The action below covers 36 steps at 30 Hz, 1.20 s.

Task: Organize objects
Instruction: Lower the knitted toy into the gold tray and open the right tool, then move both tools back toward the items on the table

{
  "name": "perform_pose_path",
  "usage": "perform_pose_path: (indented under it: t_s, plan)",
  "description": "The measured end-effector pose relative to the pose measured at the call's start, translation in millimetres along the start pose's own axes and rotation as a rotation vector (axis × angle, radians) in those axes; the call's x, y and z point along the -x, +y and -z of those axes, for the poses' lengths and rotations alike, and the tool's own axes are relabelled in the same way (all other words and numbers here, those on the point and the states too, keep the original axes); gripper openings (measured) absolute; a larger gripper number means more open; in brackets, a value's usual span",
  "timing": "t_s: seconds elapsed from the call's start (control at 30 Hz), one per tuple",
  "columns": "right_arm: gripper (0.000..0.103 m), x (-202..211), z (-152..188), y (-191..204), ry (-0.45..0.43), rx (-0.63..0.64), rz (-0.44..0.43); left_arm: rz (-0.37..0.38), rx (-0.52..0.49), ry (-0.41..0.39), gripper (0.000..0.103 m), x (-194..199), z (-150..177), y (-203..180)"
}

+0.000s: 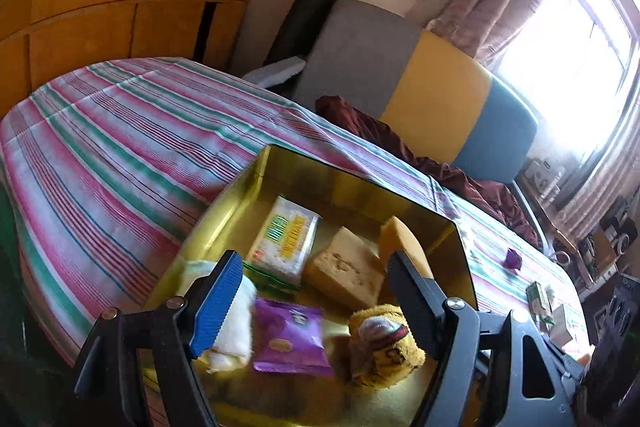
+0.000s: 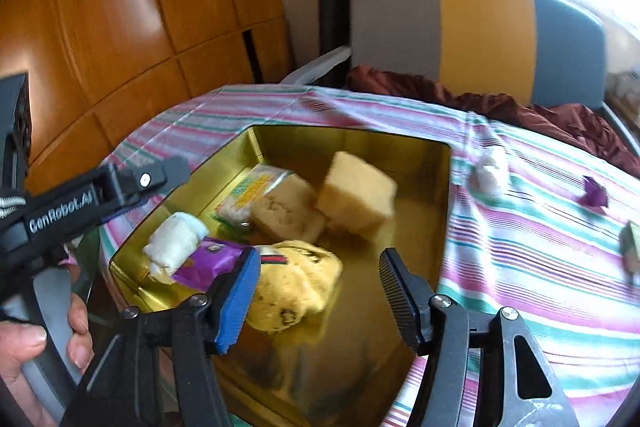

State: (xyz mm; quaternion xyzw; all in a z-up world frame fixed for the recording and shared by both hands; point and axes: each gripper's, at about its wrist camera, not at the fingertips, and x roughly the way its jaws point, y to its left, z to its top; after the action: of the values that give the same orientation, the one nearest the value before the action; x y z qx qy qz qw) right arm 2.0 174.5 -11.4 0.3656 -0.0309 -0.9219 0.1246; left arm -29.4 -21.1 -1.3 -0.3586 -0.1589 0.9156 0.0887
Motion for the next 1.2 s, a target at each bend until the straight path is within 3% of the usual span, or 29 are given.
perform_pose_path:
  t_s: [0.2, 0.43, 0.97, 1.2]
  plan:
    - [0.065, 18.7, 0.0, -28.5, -0.026, -0.04, 0.062, 0.046, -0.059, 0.035, 0.076, -2.5, 12.6, -21.3]
    - [0.066, 36.7, 8.7, -66.4, -0.03, -0.077, 0.136, 0.174, -0.138, 0.061, 0.076, 2.9, 25.2, -52.2]
    - [0.066, 54.8, 75.1, -169.7, 0.055, -0.234, 0.295, 0.335, -0.37, 0.186, 0.076, 8.3, 80.2, -138.1]
    - [0.066, 72.0, 98.7, -221.8, 0.042, -0.348, 0.361, 0.405, -0.486, 0.217, 0.076, 12.1, 103.3, -184.5]
